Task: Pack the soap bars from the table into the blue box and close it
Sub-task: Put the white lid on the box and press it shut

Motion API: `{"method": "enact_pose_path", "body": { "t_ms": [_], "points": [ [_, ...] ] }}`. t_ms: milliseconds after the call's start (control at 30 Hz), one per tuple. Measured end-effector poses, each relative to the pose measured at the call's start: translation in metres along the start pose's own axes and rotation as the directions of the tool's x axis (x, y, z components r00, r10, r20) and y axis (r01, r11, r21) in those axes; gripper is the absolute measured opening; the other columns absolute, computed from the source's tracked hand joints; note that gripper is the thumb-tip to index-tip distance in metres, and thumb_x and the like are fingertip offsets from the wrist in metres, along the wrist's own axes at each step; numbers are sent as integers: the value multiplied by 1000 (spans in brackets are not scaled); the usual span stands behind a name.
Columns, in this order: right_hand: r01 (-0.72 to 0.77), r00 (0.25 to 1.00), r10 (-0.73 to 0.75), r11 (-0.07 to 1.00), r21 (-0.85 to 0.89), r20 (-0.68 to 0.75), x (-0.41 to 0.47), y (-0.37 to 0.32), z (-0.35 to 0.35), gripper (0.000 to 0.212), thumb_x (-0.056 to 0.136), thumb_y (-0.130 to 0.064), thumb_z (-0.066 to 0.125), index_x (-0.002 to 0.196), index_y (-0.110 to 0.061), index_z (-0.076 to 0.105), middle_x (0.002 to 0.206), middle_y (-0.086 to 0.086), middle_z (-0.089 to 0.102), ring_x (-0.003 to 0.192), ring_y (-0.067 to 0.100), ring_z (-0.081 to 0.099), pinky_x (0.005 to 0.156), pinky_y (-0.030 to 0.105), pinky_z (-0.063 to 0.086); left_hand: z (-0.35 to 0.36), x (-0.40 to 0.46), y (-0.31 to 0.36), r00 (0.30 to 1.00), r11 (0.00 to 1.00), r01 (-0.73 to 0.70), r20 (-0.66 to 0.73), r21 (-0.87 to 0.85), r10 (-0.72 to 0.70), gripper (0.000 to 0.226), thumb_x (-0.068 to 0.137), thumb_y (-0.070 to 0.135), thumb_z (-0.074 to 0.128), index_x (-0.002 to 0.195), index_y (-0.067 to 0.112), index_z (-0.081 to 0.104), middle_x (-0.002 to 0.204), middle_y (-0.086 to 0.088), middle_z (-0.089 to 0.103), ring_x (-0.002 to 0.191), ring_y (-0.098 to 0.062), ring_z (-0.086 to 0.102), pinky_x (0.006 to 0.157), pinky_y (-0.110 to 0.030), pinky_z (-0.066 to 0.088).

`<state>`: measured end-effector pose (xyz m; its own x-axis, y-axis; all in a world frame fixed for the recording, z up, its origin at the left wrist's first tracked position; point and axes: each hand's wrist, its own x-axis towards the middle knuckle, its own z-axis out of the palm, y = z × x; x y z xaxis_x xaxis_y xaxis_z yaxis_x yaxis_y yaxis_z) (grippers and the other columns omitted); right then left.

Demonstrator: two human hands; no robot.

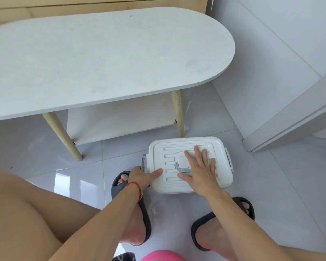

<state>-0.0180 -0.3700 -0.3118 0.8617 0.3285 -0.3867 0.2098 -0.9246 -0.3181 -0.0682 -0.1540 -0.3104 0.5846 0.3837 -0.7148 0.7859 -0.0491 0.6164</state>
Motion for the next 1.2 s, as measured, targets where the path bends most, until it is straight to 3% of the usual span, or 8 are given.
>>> {"method": "enact_pose_path", "body": {
  "t_ms": [100, 233, 400, 567, 700, 900, 1033, 1200],
  "points": [
    [-1, 1000, 1, 1000, -8, -8, -1, 1, 0, 86, 99, -62, 48, 164, -33, -1, 169, 0, -29, 153, 26, -33, 124, 55, -16, 4, -3, 4, 992, 975, -81, -73, 208, 98, 46, 77, 41, 83, 103, 9, 63, 89, 2, 66, 75, -12, 61, 61, -22, 47],
    [-3, 1000, 3, 1000, -21, -15, -1, 0, 1, 85, 100, -62, 44, 164, -33, -3, 169, 1, -29, 153, 26, -32, 124, 55, -14, 14, -10, 5, 980, 961, -123, -125, 248, 158, 39, 91, 31, 70, 114, 2, 56, 101, -7, 61, 90, -26, 58, 76, -28, 44],
    [9, 1000, -10, 996, -86, -17, -9, -1, 8, 82, 103, -62, 33, 163, -28, -10, 167, 11, -32, 151, 32, -34, 124, 60, -13, 14, -10, 7, 974, 947, -128, -144, 295, 176, 34, 93, 28, 67, 109, -1, 59, 108, -16, 67, 101, -36, 64, 86, -36, 51],
    [117, 993, -116, 993, -33, 37, -26, 29, -1, 100, 88, -74, 47, 162, -38, -11, 164, -1, -36, 150, 18, -39, 123, 56, -18, 23, -21, 9, 945, 906, -186, -181, 381, 270, 18, 98, 20, 58, 92, 4, 53, 102, -20, 68, 99, -40, 64, 85, -41, 53],
    [207, 978, -206, 974, -96, 16, -39, 55, -7, 103, 86, -68, 62, 163, -41, -1, 169, -8, -23, 153, 15, -31, 127, 55, -8, 24, -21, 13, 955, 902, -157, -172, 401, 243, 20, 101, 19, 53, 108, 0, 56, 106, -19, 67, 100, -38, 64, 83, -39, 51],
    [240, 969, -239, 971, 4, -65, -35, 70, -10, 93, 87, -51, 72, 162, -40, 18, 171, -13, -8, 157, 12, -19, 128, 48, -9, 25, -11, 15, 963, 914, -173, -130, 366, 234, 13, 98, 15, 54, 91, 4, 53, 103, -19, 67, 90, -34, 60, 78, -36, 49],
    [208, 976, -205, 977, 43, -67, -27, 83, -20, 90, 87, -42, 77, 160, -41, 25, 170, -15, -4, 158, 10, -14, 129, 44, -6, 36, -7, 21, 969, 944, -183, -111, 273, 220, 17, 95, 13, 58, 96, -4, 63, 97, -19, 70, 84, -33, 62, 72, -32, 49],
    [217, 975, -215, 976, 27, -65, -3, 91, -34, 87, 88, -35, 77, 160, -38, 28, 171, -12, 1, 158, 12, -11, 130, 45, 0, 51, 0, 40, 962, 966, -173, -175, 191, 207, 15, 93, 14, 60, 95, 0, 64, 97, -18, 70, 92, -38, 66, 76, -34, 51]
  ]
}}
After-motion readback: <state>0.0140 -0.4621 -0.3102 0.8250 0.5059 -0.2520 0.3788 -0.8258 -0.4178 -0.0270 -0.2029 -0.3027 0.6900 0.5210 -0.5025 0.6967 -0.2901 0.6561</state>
